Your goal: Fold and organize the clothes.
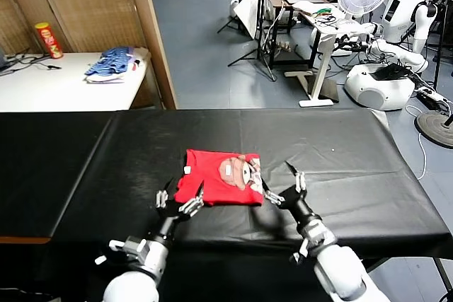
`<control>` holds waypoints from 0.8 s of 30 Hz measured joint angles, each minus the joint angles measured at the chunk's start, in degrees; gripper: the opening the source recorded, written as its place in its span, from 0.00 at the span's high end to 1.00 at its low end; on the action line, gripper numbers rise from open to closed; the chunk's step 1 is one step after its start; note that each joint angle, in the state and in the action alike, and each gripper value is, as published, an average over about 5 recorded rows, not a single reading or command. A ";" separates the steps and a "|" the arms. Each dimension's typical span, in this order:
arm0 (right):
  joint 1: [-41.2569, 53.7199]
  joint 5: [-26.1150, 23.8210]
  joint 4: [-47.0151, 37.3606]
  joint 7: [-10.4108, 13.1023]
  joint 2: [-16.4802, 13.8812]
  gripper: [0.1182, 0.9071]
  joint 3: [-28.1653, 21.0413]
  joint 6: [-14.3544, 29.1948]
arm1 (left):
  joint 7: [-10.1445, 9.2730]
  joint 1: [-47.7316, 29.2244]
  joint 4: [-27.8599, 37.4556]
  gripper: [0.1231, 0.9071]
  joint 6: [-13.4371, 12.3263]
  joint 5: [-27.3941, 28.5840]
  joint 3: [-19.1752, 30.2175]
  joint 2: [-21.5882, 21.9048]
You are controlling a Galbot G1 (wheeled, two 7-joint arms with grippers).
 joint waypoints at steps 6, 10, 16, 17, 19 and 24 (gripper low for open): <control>-10.15 3.52 6.59 3.30 1.49 0.14 4.68 -2.10 | -2.18 3.70 -2.27 0.14 1.59 -0.49 -1.31 1.94; -17.49 4.87 10.95 6.27 2.78 0.14 6.38 -4.83 | -3.22 7.63 -3.61 0.14 1.61 -1.84 -2.51 4.18; -27.98 9.73 17.88 11.91 4.31 0.14 7.69 -11.37 | -5.84 14.05 -5.85 0.14 2.10 -5.21 -5.03 7.41; -29.45 10.87 18.93 12.52 4.44 0.14 7.88 -12.28 | -6.23 15.05 -6.20 0.14 2.23 -5.88 -5.39 7.80; -32.09 13.22 20.92 13.29 4.70 0.14 8.35 -14.06 | -6.91 17.02 -6.96 0.14 2.97 -7.13 -6.16 8.46; -36.91 18.07 25.33 15.07 5.39 0.14 9.44 -19.13 | -7.59 21.28 -9.14 0.14 6.51 -9.70 -8.94 9.57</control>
